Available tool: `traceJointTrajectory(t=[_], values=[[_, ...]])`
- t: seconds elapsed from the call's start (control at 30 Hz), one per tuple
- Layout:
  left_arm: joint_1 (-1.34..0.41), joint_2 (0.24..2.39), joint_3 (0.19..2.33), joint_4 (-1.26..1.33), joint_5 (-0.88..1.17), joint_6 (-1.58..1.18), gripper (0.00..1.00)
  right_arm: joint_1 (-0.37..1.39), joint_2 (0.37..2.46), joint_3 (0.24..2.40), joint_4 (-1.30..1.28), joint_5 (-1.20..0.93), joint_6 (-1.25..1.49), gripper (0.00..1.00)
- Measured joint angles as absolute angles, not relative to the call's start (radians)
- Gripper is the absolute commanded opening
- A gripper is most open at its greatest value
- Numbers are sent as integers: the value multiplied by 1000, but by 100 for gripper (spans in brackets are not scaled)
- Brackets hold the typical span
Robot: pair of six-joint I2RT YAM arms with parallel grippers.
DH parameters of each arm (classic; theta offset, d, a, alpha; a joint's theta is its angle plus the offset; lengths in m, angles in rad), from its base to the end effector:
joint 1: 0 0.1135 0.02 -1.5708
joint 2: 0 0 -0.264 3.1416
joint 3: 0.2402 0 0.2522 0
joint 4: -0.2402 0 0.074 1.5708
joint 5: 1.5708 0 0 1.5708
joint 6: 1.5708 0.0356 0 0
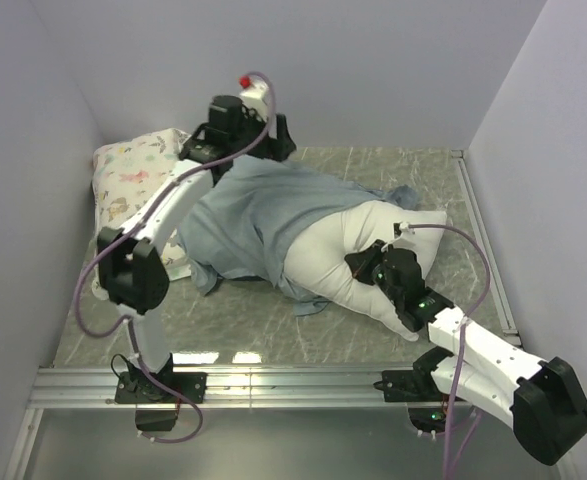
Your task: Remove the pillowcase from the pillow
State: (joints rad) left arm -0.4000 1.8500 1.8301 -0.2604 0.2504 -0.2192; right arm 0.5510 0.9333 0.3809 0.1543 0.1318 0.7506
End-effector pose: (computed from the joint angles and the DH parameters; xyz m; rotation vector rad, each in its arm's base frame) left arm 0.4047 -0.1807 0.3924 0.3482 1.8621 -0.6586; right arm 0.1759 0.1026 0.2058 0.2915 2.0155 0.7119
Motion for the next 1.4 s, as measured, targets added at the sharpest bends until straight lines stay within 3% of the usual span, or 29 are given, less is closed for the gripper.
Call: traceJointTrajectory(t=[0.17, 0.27, 0.37, 0.4, 0.47, 0.5, 0.73, 1.0, 1.17, 1.4], values=[[-457, 1996, 1832, -412, 314, -155, 88, 558, 950, 387, 165, 154, 767, 0], [-475, 2014, 1812, -426, 315, -133, 82, 559, 957, 392, 160, 165, 770, 0], [-472, 2011, 1819, -427, 316, -128, 59, 561, 959, 402, 146, 171, 769, 0], [-471, 2011, 1822, -429, 316, -128, 29, 561, 959, 407, 136, 173, 769, 0], [-470, 2016, 1835, -444, 307, -130, 6, 562, 958, 417, 120, 177, 769, 0], [-470, 2021, 1848, -452, 299, -133, 0, 563, 957, 423, 107, 180, 769, 0], [-496, 2023, 1860, -465, 92, -182, 0, 541, 937, 484, 14, 203, 762, 0], [-458, 1986, 1880, -499, -96, -268, 0, 365, 813, 488, -47, 104, 736, 0], [-321, 1986, 1978, -571, -134, -304, 0, 278, 738, 561, -236, 101, 690, 0], [-293, 1970, 2083, -641, -104, -346, 0, 197, 738, 751, -406, 115, 636, 0]])
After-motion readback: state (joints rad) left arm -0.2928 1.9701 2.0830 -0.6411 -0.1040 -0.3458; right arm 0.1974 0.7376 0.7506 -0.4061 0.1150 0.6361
